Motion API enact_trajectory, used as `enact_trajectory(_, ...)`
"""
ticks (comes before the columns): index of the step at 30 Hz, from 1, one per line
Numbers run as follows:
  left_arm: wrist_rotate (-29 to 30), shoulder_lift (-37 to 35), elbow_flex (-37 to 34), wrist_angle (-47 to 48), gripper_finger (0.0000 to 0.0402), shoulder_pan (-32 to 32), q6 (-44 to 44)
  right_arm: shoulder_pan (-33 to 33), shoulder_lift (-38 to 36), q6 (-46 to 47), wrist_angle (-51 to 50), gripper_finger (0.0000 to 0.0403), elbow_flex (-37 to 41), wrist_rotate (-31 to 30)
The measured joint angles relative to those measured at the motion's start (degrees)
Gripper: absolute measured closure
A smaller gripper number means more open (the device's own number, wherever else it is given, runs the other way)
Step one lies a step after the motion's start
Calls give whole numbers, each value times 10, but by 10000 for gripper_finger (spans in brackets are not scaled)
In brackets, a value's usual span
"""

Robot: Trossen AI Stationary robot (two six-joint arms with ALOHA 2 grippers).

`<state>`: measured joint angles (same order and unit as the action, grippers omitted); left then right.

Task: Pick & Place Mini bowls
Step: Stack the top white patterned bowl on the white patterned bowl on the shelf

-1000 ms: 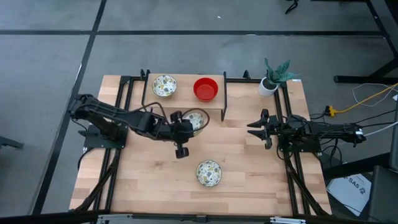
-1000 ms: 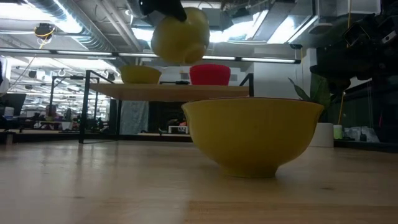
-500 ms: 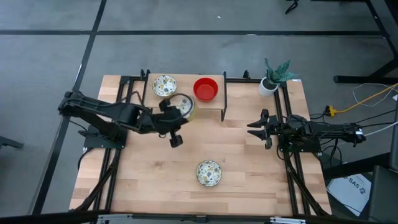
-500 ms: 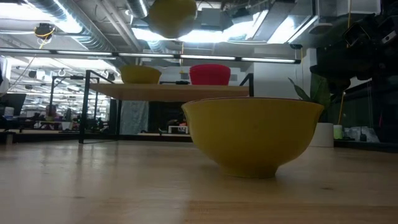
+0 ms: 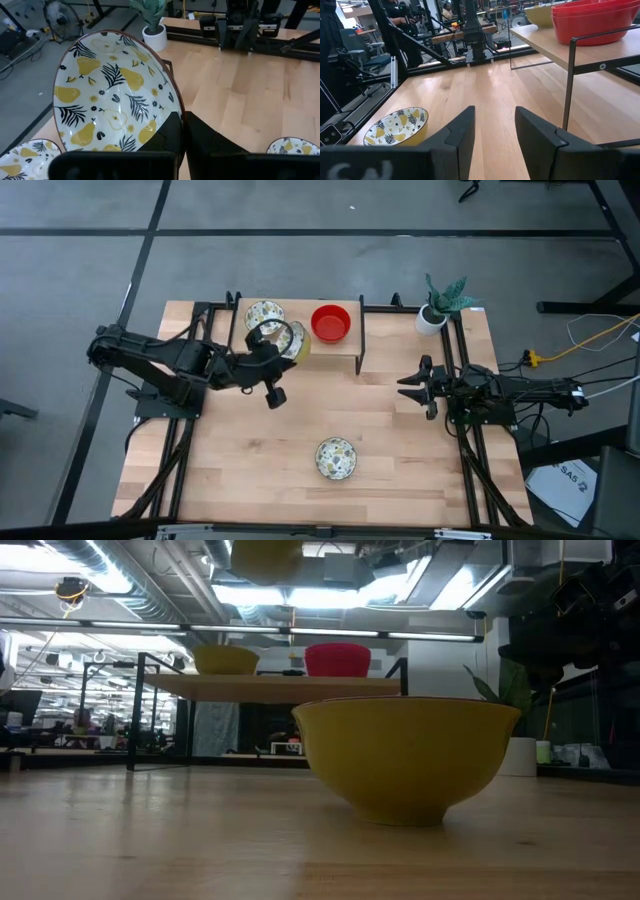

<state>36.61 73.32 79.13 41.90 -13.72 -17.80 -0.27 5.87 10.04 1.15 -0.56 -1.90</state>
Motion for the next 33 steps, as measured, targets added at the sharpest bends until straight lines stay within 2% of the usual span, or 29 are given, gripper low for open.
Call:
enact_trajectory(15, 15, 0, 0, -1, 398, 0, -21, 0, 0, 0, 0, 263, 0, 0)
enact_trajectory(33, 36, 0, 0, -6, 398, 24, 21, 0, 0, 0, 0, 263, 0, 0)
